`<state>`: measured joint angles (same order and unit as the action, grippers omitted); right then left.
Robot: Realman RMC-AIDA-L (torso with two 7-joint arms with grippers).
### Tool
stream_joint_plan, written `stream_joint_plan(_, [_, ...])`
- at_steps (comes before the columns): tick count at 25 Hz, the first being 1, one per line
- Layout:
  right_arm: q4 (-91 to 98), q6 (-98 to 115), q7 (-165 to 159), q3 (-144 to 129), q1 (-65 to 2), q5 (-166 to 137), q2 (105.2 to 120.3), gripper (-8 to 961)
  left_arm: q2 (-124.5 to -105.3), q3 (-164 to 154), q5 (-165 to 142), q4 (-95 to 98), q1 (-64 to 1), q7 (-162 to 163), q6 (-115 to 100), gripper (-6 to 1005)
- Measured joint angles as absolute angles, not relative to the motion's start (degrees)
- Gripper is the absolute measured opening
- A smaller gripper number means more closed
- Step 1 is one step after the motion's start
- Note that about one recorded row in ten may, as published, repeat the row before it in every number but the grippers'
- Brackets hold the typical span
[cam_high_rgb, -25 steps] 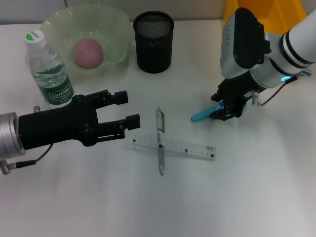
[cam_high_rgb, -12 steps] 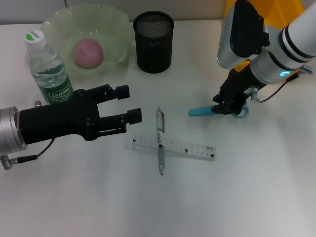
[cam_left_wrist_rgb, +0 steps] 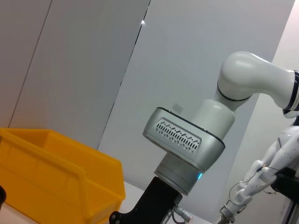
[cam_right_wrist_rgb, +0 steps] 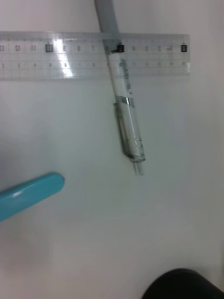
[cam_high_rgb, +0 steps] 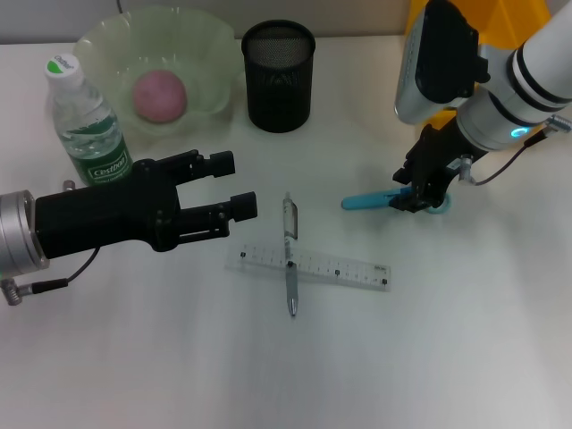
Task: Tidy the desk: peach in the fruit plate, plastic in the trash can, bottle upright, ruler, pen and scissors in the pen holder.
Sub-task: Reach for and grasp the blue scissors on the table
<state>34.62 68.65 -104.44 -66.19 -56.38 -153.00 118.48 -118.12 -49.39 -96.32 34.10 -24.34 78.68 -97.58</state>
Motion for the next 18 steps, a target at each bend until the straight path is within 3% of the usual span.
stream_joint_plan(5, [35.3,68.7,-104.0,-66.4,-56.2,-153.9,118.84,260,-118.12,-49.4,-96.3,34.1,-24.3,78.8,-97.8,792])
stream_joint_plan(12, [34.9,68.7,-103.8,-66.4,-56.5,-153.9,118.93,581,-118.15,-49.4,-96.3,34.1,-24.2,78.8,-98.0,792])
stream_joint_plan(18, [34.9,68.3,-103.8,-66.4,-56.4,-153.9,119.0,537,-118.2,-49.4,-96.2,34.1,-24.2,78.9,-98.1,792])
